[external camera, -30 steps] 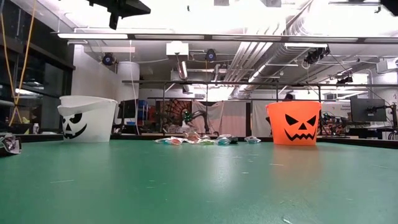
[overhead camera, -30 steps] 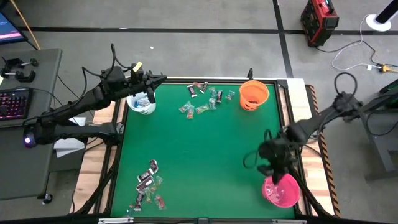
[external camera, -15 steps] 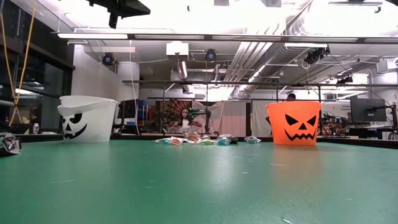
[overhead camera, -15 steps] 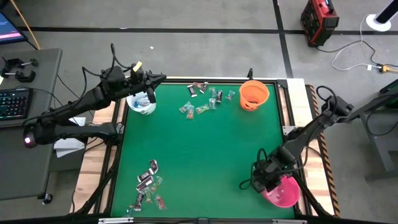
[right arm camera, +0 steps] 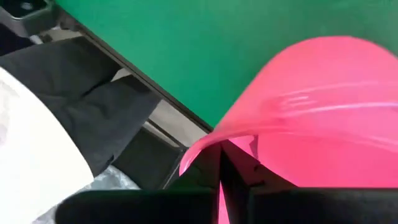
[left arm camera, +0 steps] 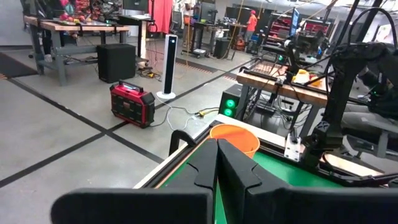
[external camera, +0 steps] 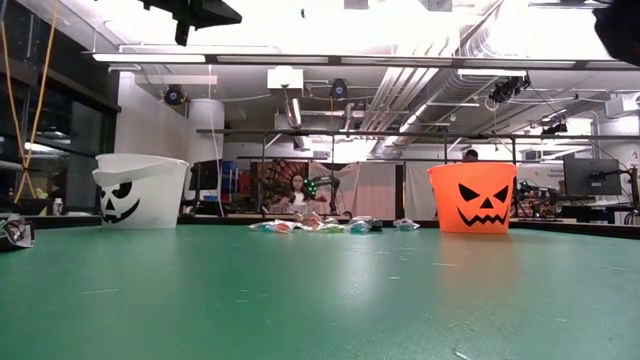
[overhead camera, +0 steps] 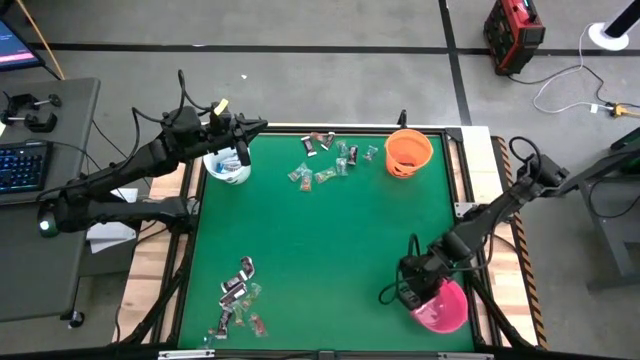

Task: Sort candy by brand, put in halloween buckets
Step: Adjust the pink bucket, then put the brown chocolate bar into the orange bucket

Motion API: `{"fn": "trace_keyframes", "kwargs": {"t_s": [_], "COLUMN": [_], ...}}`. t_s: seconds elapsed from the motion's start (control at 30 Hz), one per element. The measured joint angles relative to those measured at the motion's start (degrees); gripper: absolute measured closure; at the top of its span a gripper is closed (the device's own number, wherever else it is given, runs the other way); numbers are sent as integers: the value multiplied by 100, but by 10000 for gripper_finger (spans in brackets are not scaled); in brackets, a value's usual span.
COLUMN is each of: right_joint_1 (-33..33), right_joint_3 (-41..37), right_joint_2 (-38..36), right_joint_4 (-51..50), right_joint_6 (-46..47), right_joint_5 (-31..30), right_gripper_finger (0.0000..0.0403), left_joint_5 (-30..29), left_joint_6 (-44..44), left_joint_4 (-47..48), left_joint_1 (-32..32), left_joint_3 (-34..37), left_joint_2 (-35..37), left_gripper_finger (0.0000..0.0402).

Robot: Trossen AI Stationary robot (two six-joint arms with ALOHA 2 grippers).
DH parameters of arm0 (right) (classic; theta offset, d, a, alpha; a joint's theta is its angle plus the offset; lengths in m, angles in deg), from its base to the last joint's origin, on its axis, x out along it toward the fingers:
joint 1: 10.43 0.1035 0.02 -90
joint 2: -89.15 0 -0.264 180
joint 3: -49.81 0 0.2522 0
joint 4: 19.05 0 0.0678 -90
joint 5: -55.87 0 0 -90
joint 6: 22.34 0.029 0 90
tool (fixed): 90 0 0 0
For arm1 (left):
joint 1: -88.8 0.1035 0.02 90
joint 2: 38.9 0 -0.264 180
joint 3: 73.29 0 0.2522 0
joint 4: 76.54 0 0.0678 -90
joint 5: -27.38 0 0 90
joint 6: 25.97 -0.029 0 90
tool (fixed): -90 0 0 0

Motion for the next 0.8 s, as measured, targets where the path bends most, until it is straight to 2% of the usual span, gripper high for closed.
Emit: {"fn": "trace_keyframes", "kwargs": {"t_s": [0.23, 0.33, 0.43, 0.5, 0.6, 0.67, 0.73, 0.8], "right_joint_1": [-130, -114, -140, -327, -1033, -1711, -2512, -3273], "right_joint_3": [5, 283, 795, 1146, 1690, 1941, 2034, 2046], "right_joint_2": [0, -101, -407, -619, -850, -829, -645, -350], "right_joint_4": [388, 414, -170, -869, -1564, -1669, -1477, -1045], "right_joint_6": [-342, -678, -1287, -1705, -2468, -3276, -4244, -5119], "right_joint_5": [30, 177, 246, -26, -1201, -2001, -2326, -2294], "right_gripper_finger": [403, 403, 403, 403, 403, 403, 403, 403], "left_joint_5": [0, 0, -2, -2, -2, -2, 0, 16], "left_joint_6": [8, 3, 3, 3, 7, 12, 13, 105], "left_joint_4": [2, 2, 2, 2, 4, 3, 4, 4], "left_joint_1": [0, 0, 0, 0, 0, 0, 0, 0], "left_joint_3": [0, 0, 0, 0, 0, 0, 0, 0], "left_joint_2": [0, -2, -2, -2, -1, -1, 0, 4], "left_gripper_finger": [401, 401, 401, 401, 401, 401, 401, 401]}}
